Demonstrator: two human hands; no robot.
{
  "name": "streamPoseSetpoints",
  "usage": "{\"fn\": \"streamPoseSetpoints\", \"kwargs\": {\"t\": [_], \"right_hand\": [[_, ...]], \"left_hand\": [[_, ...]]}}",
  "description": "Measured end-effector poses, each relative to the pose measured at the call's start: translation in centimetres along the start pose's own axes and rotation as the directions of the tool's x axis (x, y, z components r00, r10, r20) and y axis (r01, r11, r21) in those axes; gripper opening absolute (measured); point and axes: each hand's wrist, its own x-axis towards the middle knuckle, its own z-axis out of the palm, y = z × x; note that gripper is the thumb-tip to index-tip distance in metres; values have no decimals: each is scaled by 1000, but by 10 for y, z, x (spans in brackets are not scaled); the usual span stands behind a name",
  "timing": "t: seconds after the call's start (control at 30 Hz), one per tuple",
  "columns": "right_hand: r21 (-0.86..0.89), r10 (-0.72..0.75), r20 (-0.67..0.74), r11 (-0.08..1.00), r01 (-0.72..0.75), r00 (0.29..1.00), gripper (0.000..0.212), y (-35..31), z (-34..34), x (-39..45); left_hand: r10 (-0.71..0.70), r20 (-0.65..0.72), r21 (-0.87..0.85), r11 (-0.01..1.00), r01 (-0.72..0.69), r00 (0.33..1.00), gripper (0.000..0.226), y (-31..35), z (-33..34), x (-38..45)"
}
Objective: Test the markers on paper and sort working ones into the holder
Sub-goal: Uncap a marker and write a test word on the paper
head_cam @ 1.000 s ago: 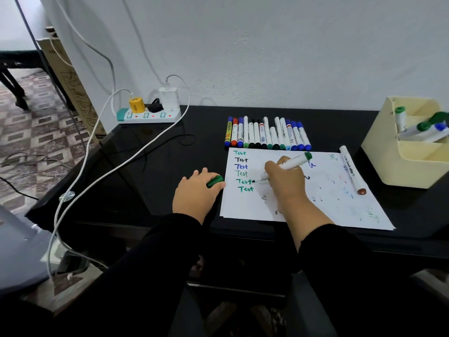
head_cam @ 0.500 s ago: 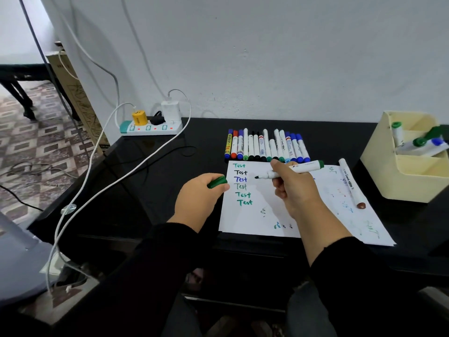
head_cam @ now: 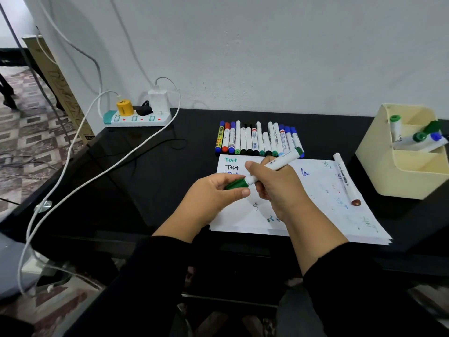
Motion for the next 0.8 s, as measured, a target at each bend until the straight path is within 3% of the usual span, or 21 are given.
{"fn": "streamPoseSetpoints", "kwargs": {"t": [0.33, 0.57, 0.8], "right_hand": [[214, 49, 179, 973, -87, 983, 24, 0, -7, 6], [247, 59, 36, 967, -66, 998, 29, 2, -1, 10], [257, 108, -1, 961, -104, 994, 18, 4, 2, 12]], "left_hand": [[63, -10, -78, 995, -64, 998, 6, 0, -8, 5], [100, -7, -54, 993, -101, 995, 15, 0, -3, 10], [133, -69, -20, 991, -135, 989, 19, -2, 5, 15]]}}
